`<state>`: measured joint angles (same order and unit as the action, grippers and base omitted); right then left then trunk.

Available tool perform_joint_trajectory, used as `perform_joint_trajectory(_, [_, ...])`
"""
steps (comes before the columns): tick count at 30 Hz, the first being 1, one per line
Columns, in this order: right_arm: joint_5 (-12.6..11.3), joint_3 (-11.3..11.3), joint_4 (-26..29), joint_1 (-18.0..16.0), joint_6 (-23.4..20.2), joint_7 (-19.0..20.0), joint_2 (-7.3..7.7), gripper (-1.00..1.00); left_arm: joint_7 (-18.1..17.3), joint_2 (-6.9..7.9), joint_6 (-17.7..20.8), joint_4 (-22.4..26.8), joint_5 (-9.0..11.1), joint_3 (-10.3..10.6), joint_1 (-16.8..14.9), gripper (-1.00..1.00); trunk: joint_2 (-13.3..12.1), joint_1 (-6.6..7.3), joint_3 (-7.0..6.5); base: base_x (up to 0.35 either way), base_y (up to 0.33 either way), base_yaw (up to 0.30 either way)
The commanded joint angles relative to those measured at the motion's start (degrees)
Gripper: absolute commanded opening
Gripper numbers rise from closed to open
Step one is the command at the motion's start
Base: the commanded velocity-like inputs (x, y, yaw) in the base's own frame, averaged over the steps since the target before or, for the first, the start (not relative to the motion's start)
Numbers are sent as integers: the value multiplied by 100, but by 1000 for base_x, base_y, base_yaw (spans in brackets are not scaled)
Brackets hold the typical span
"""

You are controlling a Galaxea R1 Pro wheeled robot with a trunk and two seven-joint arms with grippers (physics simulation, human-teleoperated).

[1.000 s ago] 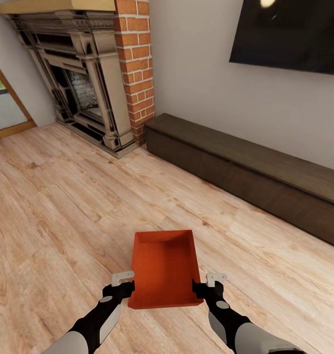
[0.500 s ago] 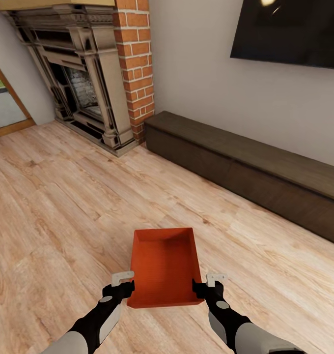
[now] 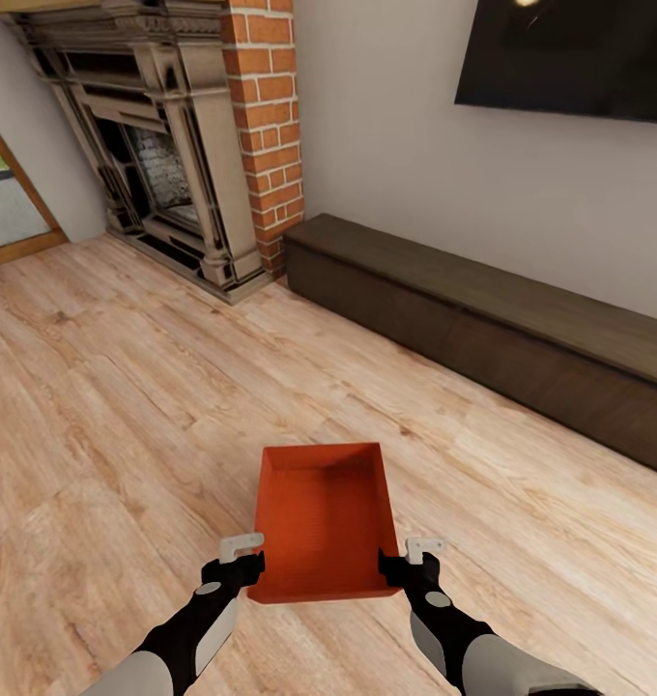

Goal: Move the two storage containers from the living room to the garage. In the garage, place one container on the floor and stack the other container on top of it (either order is fine).

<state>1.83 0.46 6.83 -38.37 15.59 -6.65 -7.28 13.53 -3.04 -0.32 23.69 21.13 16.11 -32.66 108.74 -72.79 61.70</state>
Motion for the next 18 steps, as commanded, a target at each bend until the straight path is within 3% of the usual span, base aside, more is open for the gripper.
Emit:
perform_joint_trajectory(1, [19, 6, -6, -4, 16, -29, -2, 100, 45, 5, -3, 4, 47, 49, -3, 100, 43, -22, 22, 0, 0, 0])
perform_joint_trajectory(18, [19, 7, -6, -4, 49, -29, -1, 100, 45, 5, -3, 4, 44, 49, -3, 100, 725, -395, 327, 0, 0, 0])
